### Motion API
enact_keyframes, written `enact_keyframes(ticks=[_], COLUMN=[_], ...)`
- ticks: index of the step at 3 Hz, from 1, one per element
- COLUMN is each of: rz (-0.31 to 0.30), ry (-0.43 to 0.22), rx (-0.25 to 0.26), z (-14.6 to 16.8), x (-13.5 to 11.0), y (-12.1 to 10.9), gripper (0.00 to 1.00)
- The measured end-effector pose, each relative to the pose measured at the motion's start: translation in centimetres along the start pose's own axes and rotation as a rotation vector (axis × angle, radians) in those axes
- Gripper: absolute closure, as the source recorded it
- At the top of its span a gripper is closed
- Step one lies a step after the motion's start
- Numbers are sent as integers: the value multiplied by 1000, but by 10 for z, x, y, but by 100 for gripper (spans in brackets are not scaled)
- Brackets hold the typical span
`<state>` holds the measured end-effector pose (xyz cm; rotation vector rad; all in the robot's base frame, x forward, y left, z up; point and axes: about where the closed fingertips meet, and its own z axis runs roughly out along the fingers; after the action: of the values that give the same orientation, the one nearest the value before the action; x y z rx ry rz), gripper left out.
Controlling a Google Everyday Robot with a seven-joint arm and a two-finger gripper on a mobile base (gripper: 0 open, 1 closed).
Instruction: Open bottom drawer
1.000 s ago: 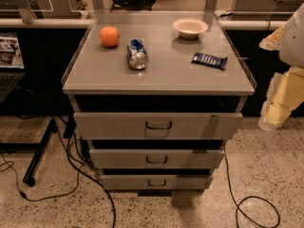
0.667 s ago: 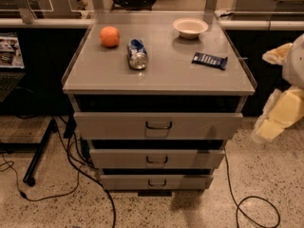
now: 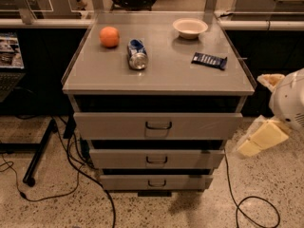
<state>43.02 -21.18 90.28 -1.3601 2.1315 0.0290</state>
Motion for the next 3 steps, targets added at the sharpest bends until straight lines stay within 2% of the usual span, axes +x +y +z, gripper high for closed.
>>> enact_keyframes(ticks=[1, 2, 3], rz=[63, 94, 95], ry=[45, 118, 124], rx=[-2, -42, -44], z=[43, 61, 62], x=[25, 42, 43], y=[2, -3, -2], gripper=[0, 0, 0])
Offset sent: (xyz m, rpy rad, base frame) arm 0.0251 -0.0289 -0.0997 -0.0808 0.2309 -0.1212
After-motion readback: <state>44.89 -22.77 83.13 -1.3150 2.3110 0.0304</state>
